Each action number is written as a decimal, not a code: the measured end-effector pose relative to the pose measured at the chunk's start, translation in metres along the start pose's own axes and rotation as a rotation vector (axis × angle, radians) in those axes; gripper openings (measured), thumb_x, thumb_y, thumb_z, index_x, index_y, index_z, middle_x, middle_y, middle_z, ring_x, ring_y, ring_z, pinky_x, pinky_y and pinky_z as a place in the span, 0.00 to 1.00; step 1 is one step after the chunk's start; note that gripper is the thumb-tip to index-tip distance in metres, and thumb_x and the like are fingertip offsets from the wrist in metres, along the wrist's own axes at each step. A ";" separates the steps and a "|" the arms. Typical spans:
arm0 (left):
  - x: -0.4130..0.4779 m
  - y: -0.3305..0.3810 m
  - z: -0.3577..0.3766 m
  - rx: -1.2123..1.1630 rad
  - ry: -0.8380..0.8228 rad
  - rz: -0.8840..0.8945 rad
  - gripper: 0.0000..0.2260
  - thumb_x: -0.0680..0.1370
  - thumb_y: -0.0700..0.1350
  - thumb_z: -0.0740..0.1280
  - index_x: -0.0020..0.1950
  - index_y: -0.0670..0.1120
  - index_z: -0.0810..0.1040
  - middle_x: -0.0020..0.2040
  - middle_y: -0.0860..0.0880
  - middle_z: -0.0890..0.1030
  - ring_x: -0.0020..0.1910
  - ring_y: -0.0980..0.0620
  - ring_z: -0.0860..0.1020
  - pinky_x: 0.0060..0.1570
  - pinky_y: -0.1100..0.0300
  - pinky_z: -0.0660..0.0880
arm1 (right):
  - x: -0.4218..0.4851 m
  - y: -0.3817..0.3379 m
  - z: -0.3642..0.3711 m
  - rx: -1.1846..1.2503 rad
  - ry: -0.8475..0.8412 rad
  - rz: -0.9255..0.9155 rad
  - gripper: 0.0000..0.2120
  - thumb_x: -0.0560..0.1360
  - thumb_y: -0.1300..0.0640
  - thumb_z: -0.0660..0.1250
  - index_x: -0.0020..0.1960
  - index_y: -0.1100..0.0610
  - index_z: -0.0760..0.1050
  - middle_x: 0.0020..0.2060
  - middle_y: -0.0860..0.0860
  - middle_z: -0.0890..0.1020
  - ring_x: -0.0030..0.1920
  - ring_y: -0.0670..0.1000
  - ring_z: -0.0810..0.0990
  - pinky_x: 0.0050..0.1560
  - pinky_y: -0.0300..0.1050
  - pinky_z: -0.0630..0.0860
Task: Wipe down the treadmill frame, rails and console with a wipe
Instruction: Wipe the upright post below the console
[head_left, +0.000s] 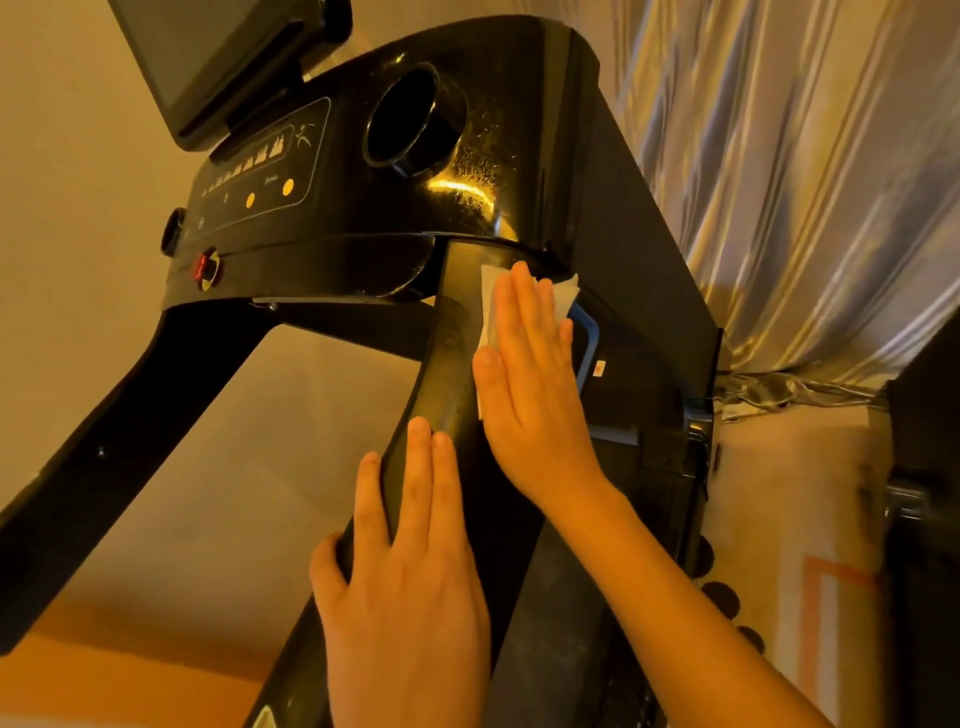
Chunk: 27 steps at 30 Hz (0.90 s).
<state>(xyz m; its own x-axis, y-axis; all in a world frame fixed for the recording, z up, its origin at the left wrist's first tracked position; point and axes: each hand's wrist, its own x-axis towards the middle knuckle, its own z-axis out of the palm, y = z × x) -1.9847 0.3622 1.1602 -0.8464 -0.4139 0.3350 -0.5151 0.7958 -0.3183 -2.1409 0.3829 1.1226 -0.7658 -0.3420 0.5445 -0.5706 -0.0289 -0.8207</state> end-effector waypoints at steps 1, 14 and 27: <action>0.000 0.000 -0.001 0.010 0.003 -0.005 0.36 0.66 0.44 0.78 0.74 0.43 0.74 0.76 0.43 0.71 0.69 0.35 0.74 0.47 0.35 0.78 | 0.006 0.001 -0.002 -0.002 0.012 -0.001 0.26 0.87 0.49 0.46 0.80 0.47 0.37 0.80 0.42 0.39 0.80 0.40 0.33 0.77 0.39 0.30; -0.005 -0.002 0.004 0.032 0.054 -0.018 0.31 0.75 0.55 0.66 0.77 0.46 0.70 0.77 0.45 0.69 0.72 0.38 0.72 0.50 0.38 0.79 | 0.009 -0.001 -0.002 -0.019 0.026 0.004 0.28 0.87 0.49 0.46 0.83 0.53 0.40 0.83 0.49 0.42 0.81 0.45 0.35 0.77 0.39 0.30; -0.006 -0.002 0.005 0.018 0.030 -0.027 0.33 0.74 0.54 0.71 0.78 0.47 0.69 0.78 0.46 0.68 0.73 0.39 0.71 0.50 0.38 0.78 | -0.004 -0.002 0.004 -0.010 0.025 0.014 0.28 0.87 0.49 0.46 0.83 0.52 0.39 0.83 0.47 0.40 0.81 0.44 0.34 0.76 0.38 0.29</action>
<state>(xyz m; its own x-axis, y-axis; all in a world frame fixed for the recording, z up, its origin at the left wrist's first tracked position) -1.9796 0.3610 1.1547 -0.8279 -0.4215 0.3699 -0.5403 0.7764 -0.3246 -2.1359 0.3804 1.1212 -0.7808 -0.3188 0.5373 -0.5626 -0.0152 -0.8266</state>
